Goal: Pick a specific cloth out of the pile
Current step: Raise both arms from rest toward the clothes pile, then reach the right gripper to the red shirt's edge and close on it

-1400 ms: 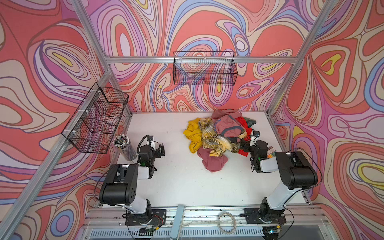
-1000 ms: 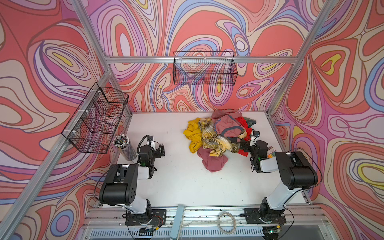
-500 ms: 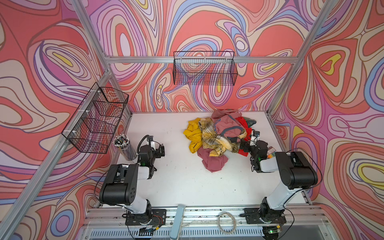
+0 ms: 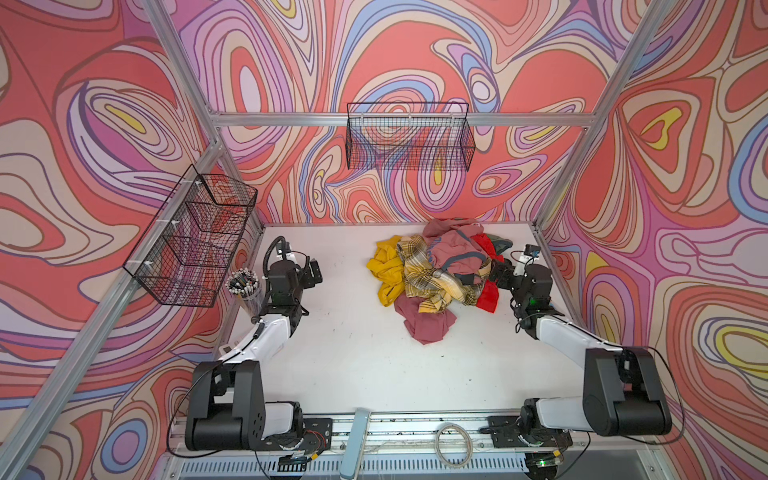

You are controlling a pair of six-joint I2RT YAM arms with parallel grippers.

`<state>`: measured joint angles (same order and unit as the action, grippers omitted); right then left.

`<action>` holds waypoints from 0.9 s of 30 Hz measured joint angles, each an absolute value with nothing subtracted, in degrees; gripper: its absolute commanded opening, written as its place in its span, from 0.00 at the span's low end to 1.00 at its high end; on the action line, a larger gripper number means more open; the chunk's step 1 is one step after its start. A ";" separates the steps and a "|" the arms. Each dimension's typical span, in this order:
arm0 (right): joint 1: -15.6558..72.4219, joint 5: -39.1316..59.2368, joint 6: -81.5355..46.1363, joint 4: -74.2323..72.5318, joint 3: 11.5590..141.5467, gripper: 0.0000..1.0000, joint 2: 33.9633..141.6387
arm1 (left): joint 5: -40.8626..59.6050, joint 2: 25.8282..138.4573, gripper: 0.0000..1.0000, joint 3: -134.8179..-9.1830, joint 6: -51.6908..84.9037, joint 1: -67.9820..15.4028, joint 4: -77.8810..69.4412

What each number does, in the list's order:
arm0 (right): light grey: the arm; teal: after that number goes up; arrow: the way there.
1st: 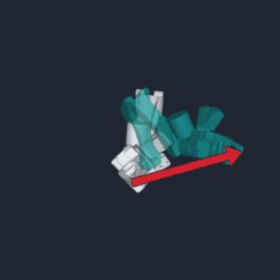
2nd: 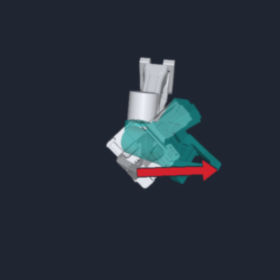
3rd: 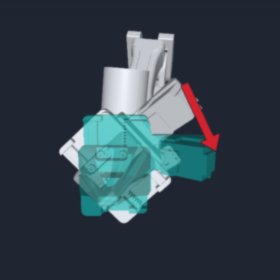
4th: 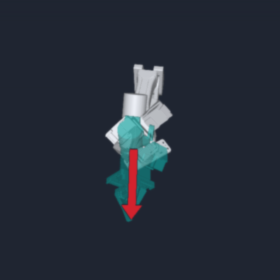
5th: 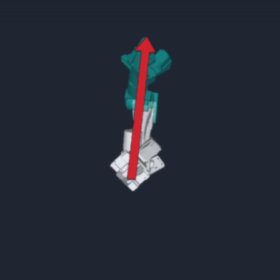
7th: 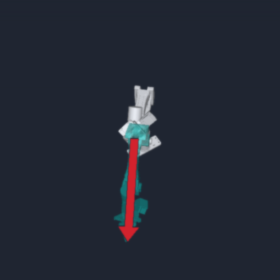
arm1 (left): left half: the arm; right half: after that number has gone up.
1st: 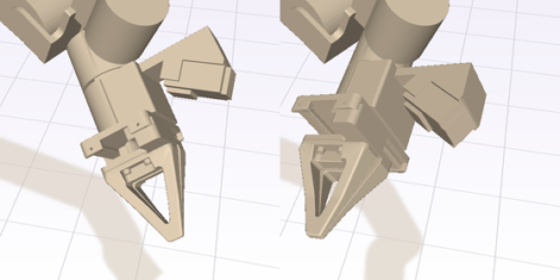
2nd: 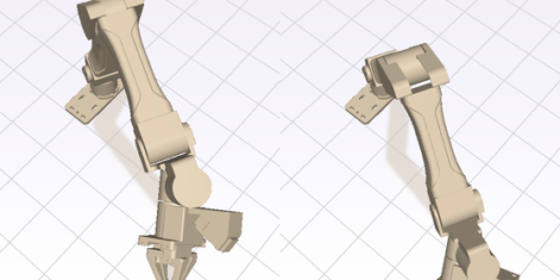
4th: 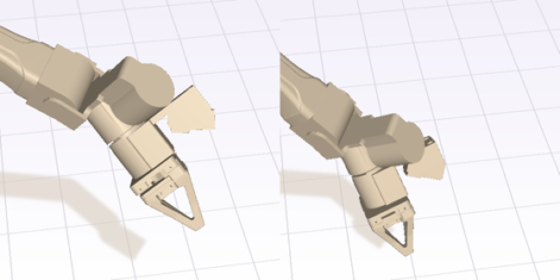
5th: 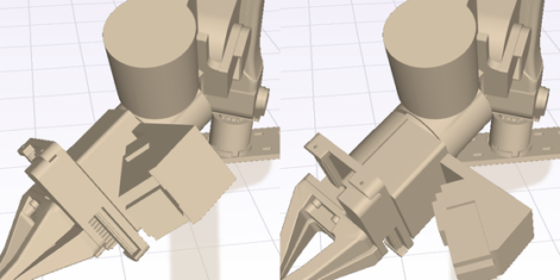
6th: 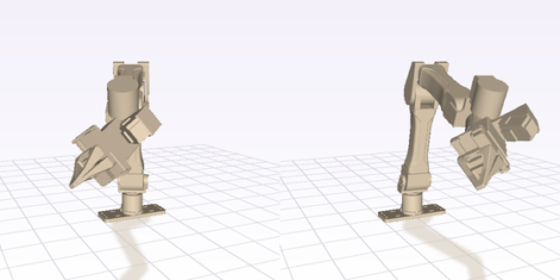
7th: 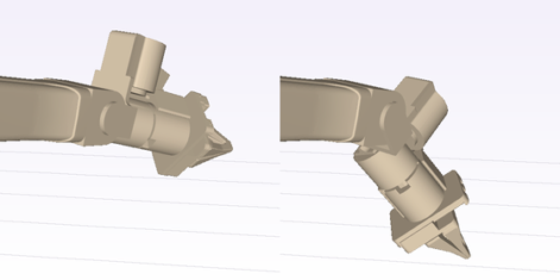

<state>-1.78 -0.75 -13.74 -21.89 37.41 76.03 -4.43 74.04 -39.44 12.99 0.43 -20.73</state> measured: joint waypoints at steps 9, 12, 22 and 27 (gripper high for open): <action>-8.49 8.23 -25.28 -3.75 37.71 0.87 70.81 | -3.95 70.32 1.00 -34.98 22.41 -3.75 -12.64; -10.81 11.99 -27.73 -1.61 37.12 0.80 73.25 | -4.82 69.69 1.00 -34.98 22.55 -6.55 -11.53; -11.62 19.81 -32.16 -0.97 36.40 0.62 85.10 | -7.29 66.78 1.00 -33.12 23.42 -9.34 -9.96; -11.62 21.82 -32.75 -2.26 37.54 0.53 90.30 | -9.52 64.18 1.00 -31.03 24.69 -9.34 -9.28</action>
